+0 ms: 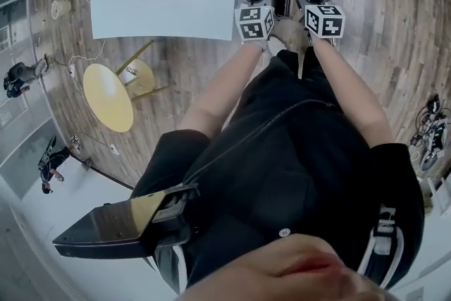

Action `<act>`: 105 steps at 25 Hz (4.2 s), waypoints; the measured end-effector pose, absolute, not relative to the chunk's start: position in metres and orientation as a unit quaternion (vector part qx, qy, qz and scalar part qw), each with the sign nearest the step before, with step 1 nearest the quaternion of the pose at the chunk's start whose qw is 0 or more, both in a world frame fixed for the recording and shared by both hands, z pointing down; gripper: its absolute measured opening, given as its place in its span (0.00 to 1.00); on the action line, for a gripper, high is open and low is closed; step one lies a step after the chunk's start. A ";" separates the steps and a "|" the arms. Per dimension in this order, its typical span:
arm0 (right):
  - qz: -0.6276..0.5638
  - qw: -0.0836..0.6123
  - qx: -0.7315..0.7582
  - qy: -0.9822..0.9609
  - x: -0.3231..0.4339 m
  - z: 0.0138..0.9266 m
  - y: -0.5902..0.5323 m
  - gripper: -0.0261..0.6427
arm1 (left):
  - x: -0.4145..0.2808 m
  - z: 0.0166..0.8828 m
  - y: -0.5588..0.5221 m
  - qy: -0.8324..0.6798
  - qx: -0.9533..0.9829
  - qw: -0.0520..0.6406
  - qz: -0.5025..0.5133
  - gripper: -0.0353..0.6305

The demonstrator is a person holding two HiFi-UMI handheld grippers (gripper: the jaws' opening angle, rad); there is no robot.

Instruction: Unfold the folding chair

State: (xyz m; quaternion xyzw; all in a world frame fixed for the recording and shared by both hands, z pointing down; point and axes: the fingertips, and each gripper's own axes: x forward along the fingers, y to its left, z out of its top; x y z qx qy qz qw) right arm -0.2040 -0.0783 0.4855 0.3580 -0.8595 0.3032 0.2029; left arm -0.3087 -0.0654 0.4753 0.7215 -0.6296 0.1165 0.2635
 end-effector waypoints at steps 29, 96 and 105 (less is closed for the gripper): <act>0.358 0.364 0.419 -0.751 -0.243 0.681 -0.117 0.44 | -0.268 0.464 -0.062 -0.633 0.724 0.241 0.133 0.17; 0.636 0.093 0.160 -0.749 0.150 0.932 -0.124 0.37 | -0.279 0.615 -0.048 -0.560 0.718 0.407 0.074 0.18; 0.643 0.103 0.153 -0.743 0.198 0.986 -0.123 0.38 | -0.251 0.636 -0.050 -0.543 0.722 0.420 0.083 0.19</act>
